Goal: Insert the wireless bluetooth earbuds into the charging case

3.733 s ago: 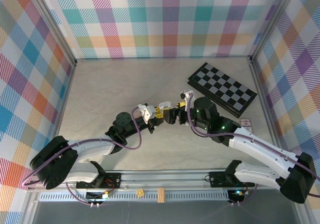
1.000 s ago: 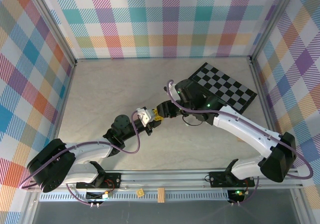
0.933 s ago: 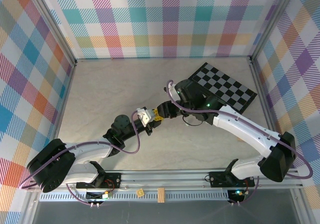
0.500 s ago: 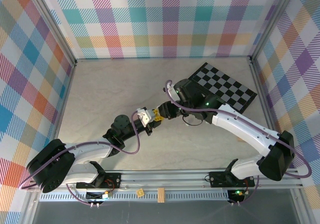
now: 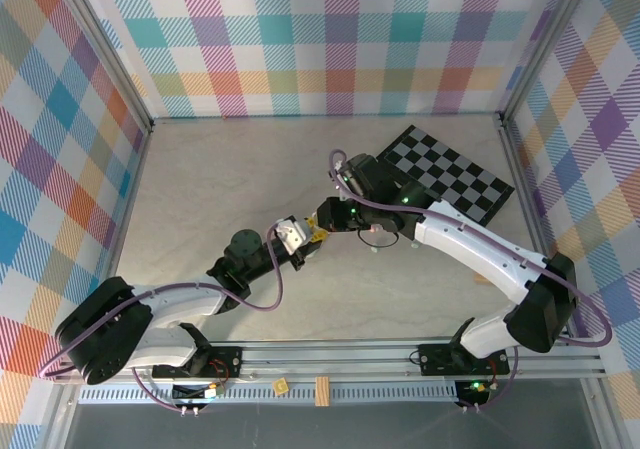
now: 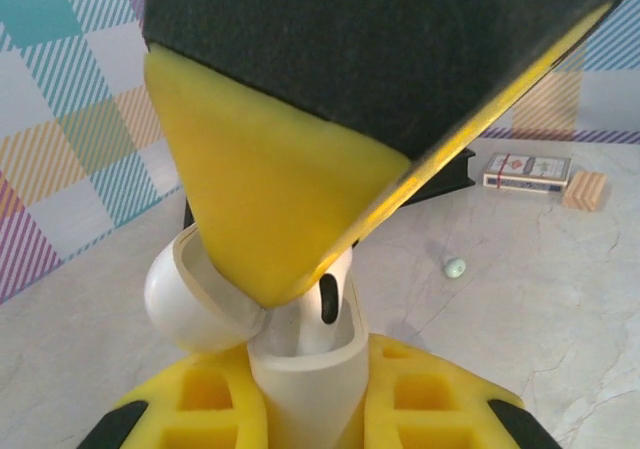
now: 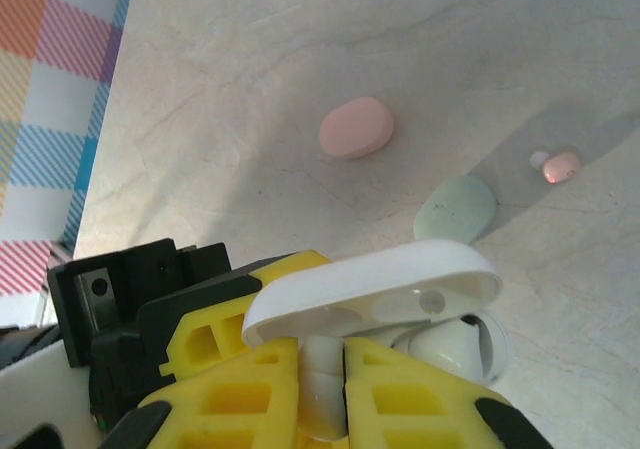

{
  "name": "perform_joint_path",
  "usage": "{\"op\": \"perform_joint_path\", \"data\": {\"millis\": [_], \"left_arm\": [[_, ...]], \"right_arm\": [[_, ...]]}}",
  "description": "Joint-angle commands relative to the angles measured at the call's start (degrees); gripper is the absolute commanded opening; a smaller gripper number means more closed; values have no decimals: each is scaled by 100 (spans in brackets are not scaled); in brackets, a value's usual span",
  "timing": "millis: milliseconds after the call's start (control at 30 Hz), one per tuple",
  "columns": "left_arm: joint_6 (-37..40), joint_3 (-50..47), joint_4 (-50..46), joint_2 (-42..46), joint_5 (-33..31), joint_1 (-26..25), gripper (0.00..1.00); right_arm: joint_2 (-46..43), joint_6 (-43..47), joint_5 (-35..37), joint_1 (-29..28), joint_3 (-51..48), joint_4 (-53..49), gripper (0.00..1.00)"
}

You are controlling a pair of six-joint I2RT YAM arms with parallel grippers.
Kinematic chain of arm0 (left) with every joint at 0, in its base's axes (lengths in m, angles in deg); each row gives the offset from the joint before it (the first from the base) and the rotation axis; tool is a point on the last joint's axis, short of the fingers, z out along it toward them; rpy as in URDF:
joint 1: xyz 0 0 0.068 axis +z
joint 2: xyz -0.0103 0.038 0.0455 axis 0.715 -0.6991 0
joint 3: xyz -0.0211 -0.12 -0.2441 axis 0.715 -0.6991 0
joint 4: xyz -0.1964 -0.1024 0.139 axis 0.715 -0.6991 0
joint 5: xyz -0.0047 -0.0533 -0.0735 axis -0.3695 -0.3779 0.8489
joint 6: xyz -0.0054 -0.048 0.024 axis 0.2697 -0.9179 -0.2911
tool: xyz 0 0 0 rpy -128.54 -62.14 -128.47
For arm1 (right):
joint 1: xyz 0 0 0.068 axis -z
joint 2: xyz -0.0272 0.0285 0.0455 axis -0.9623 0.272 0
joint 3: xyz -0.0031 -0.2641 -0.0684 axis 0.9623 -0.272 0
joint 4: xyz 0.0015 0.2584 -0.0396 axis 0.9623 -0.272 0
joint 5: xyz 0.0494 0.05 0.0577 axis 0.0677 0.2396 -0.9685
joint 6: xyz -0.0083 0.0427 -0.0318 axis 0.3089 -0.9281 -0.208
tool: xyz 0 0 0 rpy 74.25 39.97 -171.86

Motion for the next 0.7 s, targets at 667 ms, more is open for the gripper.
{"op": "perform_joint_path", "data": {"millis": [667], "left_arm": [[139,269,1012,-397,-152,33,1]], "right_arm": [[238,-1331,138,-15,197,-98,29]]}}
